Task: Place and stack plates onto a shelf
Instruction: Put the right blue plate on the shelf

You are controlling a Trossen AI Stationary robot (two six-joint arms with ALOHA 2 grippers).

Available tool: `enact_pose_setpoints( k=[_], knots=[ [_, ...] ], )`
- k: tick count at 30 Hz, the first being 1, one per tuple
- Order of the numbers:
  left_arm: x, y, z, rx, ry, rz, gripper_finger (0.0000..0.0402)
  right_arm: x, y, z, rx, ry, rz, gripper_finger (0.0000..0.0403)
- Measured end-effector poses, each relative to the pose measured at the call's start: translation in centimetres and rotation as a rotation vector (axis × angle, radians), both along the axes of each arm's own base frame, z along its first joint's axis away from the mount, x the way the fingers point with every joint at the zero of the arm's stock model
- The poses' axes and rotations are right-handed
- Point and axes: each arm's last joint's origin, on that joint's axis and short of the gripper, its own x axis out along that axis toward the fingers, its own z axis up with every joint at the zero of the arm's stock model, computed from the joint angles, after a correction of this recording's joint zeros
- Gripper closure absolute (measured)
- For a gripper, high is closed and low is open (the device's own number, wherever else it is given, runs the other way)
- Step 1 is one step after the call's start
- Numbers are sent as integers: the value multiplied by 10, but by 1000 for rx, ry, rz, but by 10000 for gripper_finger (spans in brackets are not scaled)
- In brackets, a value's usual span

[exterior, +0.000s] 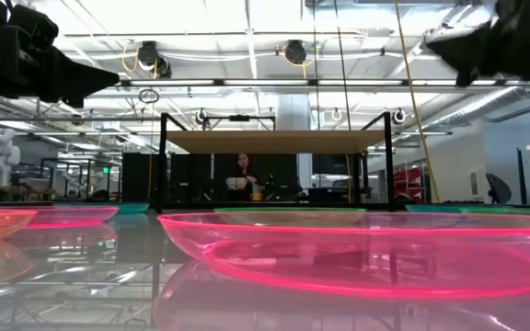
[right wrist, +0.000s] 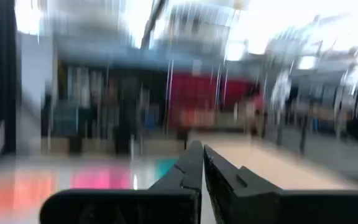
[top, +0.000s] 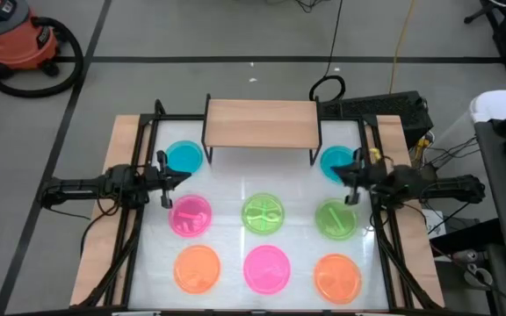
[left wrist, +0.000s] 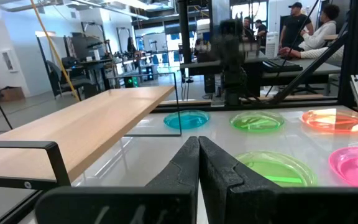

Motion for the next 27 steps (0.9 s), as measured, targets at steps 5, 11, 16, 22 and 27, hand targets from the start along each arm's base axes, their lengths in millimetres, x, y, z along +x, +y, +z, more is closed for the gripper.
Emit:
enact_pose_setpoints(
  k=[5, 11, 16, 22, 27],
  knots=[
    [0, 0, 0, 0, 0, 0, 394, -14, 0, 25, 148, -336, 78, 403],
    [0, 0, 0, 0, 0, 0, 394, -14, 0, 27, 50, -317, 24, 403],
    [0, 0, 0, 0, 5, 0, 394, -8, -1, 62, 38, -66, 3, 403],
    [0, 0, -1, 0, 6, 1, 394, 13, -2, 100, 62, 290, -72, 403],
    [0, 0, -1, 0, 8, 0, 394, 44, -1, 113, 42, 544, -100, 403]
  ],
)
